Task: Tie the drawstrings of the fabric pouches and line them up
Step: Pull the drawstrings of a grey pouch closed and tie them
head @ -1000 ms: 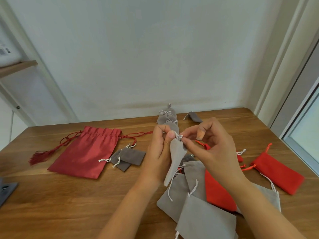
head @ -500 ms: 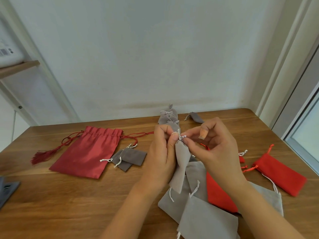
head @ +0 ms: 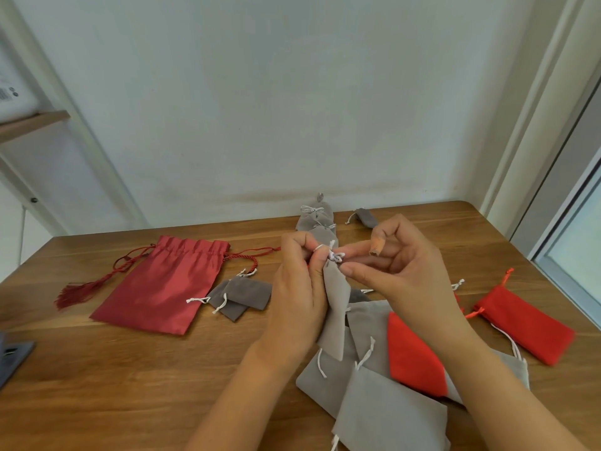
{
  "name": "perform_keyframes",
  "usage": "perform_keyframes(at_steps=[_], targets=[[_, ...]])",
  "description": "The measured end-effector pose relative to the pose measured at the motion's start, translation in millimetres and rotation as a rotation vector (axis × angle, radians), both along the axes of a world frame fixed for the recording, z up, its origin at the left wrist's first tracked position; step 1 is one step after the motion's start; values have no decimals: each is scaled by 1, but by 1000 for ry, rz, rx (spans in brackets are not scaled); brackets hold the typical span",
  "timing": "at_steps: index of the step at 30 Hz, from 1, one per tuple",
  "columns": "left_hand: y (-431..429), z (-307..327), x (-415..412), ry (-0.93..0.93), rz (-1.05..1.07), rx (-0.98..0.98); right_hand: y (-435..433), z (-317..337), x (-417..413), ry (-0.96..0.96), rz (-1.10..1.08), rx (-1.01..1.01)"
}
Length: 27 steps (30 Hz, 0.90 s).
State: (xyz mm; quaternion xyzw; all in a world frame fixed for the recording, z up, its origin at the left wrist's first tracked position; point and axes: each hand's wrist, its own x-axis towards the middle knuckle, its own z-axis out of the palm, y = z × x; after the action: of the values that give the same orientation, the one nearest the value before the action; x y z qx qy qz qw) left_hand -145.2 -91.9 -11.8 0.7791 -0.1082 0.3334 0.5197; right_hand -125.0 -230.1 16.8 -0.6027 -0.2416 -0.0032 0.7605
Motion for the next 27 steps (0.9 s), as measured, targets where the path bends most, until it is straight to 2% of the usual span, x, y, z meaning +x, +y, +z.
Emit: perform_keyframes(at_steps=[5, 8, 16, 23, 27], targets=[[2, -2, 0, -53, 9, 81, 3, -2, -1, -35, -55, 18], [0, -2, 0, -35, -1, 66, 4, -2, -1, -48, -70, 15], [-3, -3, 1, -9, 14, 19, 5, -6, -4, -241, -317, -213], [10, -2, 7, -158, 151, 334, -1, -3, 2, -233, -206, -314], [16, -2, 9, -227, 188, 507, -9, -1, 7, -341, -189, -495]])
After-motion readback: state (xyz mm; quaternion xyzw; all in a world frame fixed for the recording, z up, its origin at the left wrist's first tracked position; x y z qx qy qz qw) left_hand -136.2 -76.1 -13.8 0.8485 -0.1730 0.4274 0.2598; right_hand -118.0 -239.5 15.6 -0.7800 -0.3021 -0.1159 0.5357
